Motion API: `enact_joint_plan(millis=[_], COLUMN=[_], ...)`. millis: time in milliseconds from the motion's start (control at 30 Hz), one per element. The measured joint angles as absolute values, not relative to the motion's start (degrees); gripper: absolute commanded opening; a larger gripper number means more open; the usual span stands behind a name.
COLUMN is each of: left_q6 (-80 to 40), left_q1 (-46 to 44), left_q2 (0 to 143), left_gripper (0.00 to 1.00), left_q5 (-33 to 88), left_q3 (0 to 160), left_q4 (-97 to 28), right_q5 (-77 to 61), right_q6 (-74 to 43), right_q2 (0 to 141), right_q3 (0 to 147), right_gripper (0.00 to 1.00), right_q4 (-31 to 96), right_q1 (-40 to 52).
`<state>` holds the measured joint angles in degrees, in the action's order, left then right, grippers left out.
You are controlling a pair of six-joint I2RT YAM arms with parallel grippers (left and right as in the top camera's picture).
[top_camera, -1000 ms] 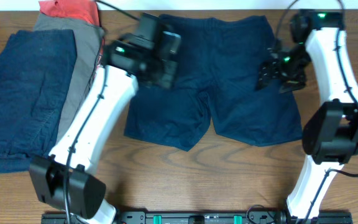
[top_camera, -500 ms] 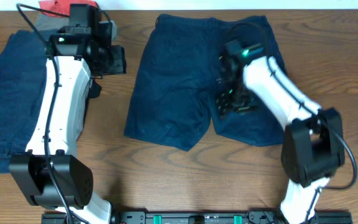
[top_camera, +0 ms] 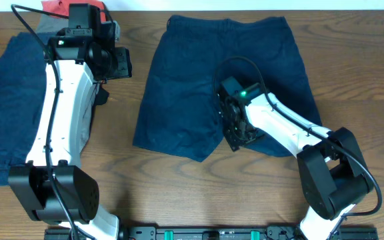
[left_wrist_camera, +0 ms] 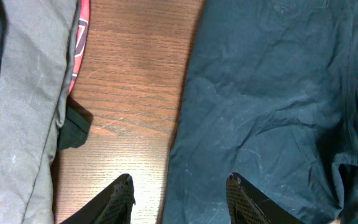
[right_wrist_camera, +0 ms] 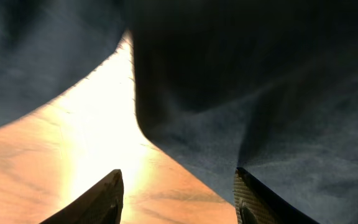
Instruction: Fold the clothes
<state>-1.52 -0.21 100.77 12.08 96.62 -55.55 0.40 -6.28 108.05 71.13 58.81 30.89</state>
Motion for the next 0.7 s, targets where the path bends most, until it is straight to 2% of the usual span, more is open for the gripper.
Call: enact_joint_plan(millis=[100,300,533,667,700], left_q6=[-1.54,-1.52,-1.52,-1.52,-1.52], left_q1=[-0.21,-0.21,-0.21,-0.21,-0.21], left_q2=[100.77,100.77,100.77,100.77,100.77], left_gripper=[0.5,0.5,0.5,0.5,0.5], left_q5=[12.08,12.08,12.08,12.08,12.08], left_q3=[96.62,96.62,96.62,96.62,96.62], left_q4=[-55.53,-55.55,-55.51,-55.53,-55.53], right_q5=[1.06,4.62,10.0,13.5,14.57], right_q6=[-4.86,-3.33,-2.26,-2.04,-2.07], right_q2=[108.05,108.05,107.98,107.98,107.98], right_q3=[69.91,66.94,64.36,64.1,64.05], right_gripper=[0.47,0.46,0.16,0.01,0.01], right_q4=[57.67,54.54,51.59,50.13,49.74], right_q1=[30.89,30.89,30.89,30.87,30.87])
